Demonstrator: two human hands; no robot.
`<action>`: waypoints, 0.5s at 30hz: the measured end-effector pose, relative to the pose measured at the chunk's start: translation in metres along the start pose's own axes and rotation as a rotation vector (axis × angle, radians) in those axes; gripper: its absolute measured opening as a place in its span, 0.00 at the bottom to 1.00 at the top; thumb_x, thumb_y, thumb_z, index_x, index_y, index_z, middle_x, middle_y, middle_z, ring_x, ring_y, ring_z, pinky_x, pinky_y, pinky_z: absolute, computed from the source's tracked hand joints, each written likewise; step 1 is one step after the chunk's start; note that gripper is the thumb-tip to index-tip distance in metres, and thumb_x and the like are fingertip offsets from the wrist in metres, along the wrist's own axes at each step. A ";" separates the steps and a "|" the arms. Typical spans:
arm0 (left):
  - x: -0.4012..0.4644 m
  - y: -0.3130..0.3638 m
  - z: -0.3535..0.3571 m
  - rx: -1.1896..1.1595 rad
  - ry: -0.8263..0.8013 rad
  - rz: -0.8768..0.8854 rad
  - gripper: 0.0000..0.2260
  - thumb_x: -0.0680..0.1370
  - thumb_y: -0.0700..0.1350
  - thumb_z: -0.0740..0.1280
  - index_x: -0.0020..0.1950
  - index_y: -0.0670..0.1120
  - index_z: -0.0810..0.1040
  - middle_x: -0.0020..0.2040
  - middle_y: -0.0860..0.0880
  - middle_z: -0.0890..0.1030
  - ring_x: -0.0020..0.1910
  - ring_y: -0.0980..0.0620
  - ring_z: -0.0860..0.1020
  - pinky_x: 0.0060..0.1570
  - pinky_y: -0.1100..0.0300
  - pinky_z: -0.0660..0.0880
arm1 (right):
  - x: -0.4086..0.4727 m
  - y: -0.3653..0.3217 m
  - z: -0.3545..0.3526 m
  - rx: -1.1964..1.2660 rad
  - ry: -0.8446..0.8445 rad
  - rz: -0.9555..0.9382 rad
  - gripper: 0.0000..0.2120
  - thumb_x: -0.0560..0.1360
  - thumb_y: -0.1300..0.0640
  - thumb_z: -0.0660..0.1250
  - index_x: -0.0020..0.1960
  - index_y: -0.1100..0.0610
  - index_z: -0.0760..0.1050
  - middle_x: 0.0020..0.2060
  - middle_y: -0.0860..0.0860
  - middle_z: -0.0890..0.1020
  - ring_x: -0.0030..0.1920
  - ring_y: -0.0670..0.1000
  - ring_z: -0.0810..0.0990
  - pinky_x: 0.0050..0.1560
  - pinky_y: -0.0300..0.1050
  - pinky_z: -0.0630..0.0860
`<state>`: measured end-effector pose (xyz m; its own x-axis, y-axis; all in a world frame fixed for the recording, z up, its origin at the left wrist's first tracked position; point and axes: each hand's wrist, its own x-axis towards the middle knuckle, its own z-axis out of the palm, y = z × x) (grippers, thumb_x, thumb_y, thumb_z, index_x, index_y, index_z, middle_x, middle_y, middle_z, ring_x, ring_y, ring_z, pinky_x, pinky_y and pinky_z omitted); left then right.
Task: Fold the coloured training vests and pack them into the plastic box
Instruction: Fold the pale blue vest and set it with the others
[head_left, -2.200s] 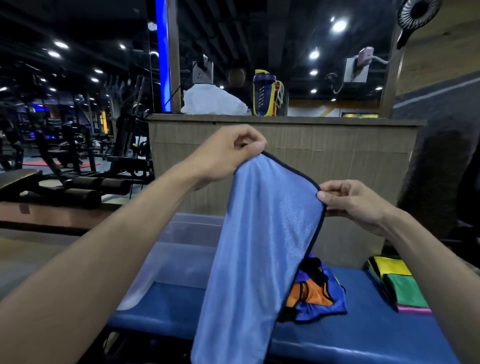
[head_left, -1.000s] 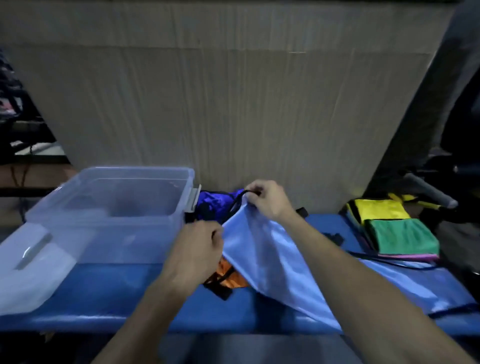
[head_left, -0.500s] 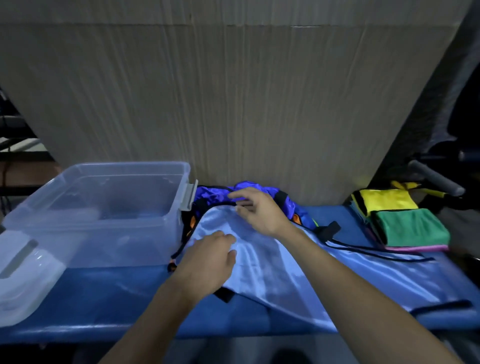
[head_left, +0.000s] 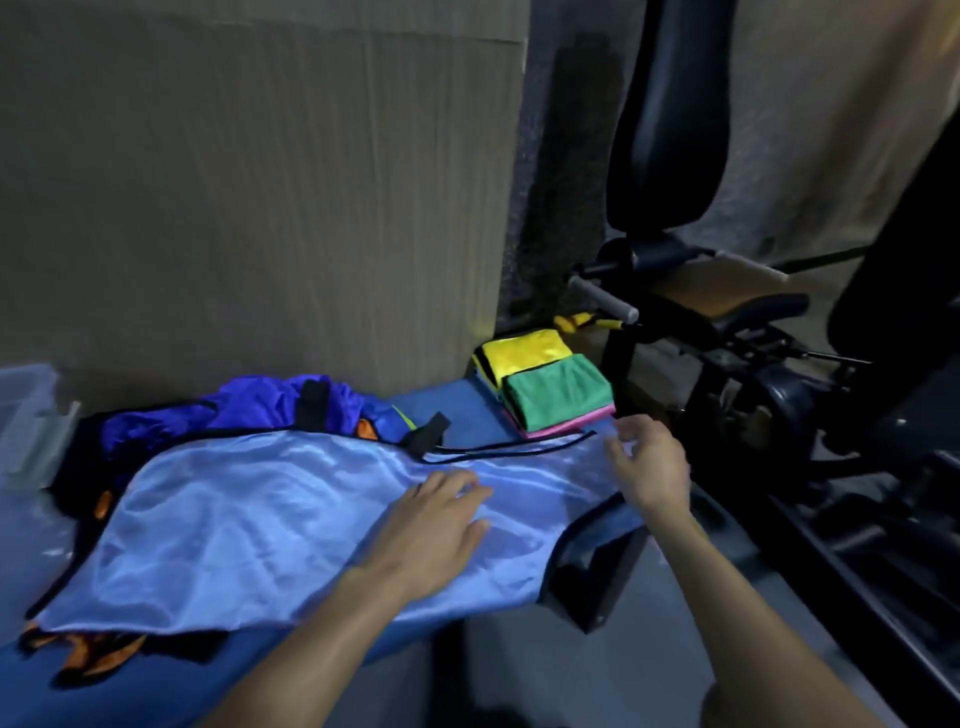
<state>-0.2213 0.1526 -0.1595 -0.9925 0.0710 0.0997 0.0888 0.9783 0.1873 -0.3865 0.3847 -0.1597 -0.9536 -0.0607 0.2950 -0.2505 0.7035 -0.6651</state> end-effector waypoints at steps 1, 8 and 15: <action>0.003 -0.001 0.007 0.017 0.015 -0.003 0.29 0.77 0.59 0.48 0.70 0.49 0.77 0.70 0.50 0.76 0.68 0.45 0.75 0.65 0.49 0.73 | 0.005 0.013 -0.002 -0.041 -0.044 0.068 0.12 0.75 0.46 0.69 0.47 0.56 0.80 0.43 0.56 0.82 0.47 0.62 0.81 0.47 0.53 0.75; 0.016 -0.012 0.023 0.091 0.097 -0.040 0.21 0.80 0.58 0.55 0.66 0.52 0.79 0.67 0.52 0.77 0.65 0.49 0.76 0.63 0.51 0.76 | 0.020 0.030 0.011 -0.016 -0.208 0.201 0.22 0.75 0.46 0.72 0.29 0.57 0.71 0.26 0.50 0.75 0.36 0.57 0.77 0.36 0.49 0.70; 0.012 -0.033 0.045 0.234 0.108 -0.038 0.23 0.84 0.58 0.51 0.76 0.53 0.70 0.79 0.50 0.66 0.79 0.47 0.62 0.74 0.46 0.55 | 0.039 0.008 0.007 0.431 -0.064 0.002 0.06 0.79 0.55 0.69 0.44 0.53 0.78 0.39 0.46 0.84 0.44 0.49 0.82 0.46 0.46 0.75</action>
<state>-0.2405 0.1295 -0.2082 -0.9788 0.0247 0.2035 0.0175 0.9992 -0.0370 -0.4270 0.3827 -0.1586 -0.9590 -0.1130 0.2598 -0.2830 0.3447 -0.8950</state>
